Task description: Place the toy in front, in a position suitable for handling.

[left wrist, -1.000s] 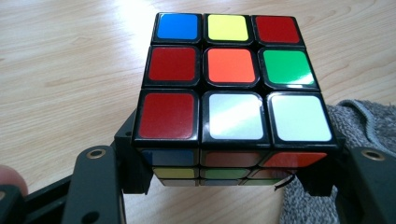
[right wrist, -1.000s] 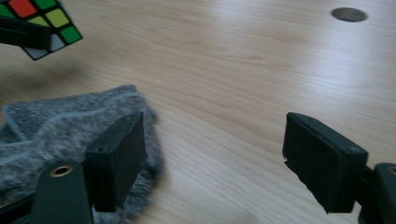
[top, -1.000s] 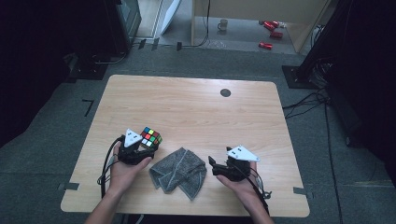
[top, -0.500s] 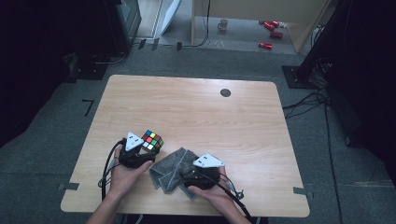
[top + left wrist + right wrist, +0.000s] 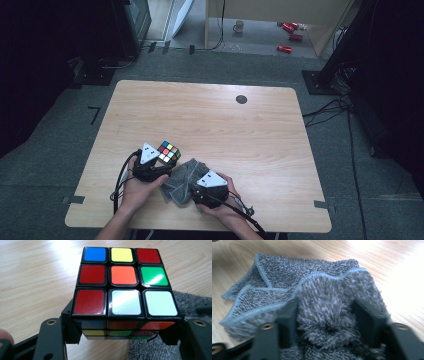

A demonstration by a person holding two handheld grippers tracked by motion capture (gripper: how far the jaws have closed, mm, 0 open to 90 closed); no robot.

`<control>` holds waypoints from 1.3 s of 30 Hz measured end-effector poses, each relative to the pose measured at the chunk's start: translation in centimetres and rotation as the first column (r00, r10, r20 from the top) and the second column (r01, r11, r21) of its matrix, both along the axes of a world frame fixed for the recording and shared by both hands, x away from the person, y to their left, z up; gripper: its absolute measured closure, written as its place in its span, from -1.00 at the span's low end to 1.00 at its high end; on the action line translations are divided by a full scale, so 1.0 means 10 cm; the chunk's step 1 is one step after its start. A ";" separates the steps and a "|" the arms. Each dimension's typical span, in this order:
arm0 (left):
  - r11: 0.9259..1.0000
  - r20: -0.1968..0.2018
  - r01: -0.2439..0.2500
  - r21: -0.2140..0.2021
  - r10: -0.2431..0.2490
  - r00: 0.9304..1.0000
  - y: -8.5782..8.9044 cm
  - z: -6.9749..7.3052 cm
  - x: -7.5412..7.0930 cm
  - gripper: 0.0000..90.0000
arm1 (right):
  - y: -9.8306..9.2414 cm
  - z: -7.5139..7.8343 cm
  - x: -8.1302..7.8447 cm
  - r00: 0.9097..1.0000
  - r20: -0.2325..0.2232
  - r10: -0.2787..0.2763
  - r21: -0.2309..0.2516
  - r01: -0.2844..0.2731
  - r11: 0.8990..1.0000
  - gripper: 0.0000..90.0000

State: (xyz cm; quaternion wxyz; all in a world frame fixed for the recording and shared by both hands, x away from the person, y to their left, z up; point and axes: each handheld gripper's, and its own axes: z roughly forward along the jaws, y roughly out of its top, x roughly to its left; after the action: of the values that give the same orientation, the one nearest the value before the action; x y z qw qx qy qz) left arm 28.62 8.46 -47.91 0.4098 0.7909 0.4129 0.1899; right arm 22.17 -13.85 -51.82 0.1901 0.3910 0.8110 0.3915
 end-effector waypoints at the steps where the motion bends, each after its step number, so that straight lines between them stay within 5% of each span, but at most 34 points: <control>1: 1.000 0.003 0.002 -0.003 -0.002 1.000 -0.01 0.00 0.00 -0.22 | 0.00 0.00 0.00 1.000 0.000 -0.006 -0.002 0.006 1.000 0.11; 7: 0.999 0.014 0.039 -0.008 -0.039 0.999 -0.08 0.02 -0.03 -0.22 | -0.09 0.03 0.00 1.000 0.006 0.000 -0.007 0.000 1.000 0.62; 13: 0.998 0.017 0.067 -0.010 -0.067 0.998 -0.14 0.02 -0.03 -0.22 | -0.39 0.14 0.07 0.997 0.011 -0.080 0.074 0.079 0.994 0.68; 19: 0.995 0.015 0.102 0.001 -0.102 0.995 -0.21 0.01 -0.03 -0.22 | -0.77 0.40 0.10 0.979 0.098 -0.180 0.131 0.166 0.977 0.69; 23: 0.990 0.001 0.140 0.014 -0.140 0.990 -0.32 -0.02 -0.04 -0.22 | -0.96 0.55 0.08 0.969 0.142 -0.204 0.197 0.174 0.965 0.68; 30: 0.966 -0.002 0.250 0.064 -0.251 0.968 -0.64 -0.07 -0.15 -0.22 | -1.02 0.72 0.04 0.967 0.168 -0.192 0.239 0.149 0.959 0.68; 39: 0.919 0.016 0.361 0.161 -0.368 0.930 -0.96 -0.11 -0.30 -0.22 | -0.84 0.67 0.08 0.990 0.087 -0.111 0.225 0.089 0.970 0.64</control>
State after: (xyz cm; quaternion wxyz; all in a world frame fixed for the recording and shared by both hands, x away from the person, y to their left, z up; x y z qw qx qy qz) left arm 25.62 -1.16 -48.98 0.3848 0.8786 0.2330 0.1601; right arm 22.92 -22.27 -45.14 0.2050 0.4302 0.7313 0.4879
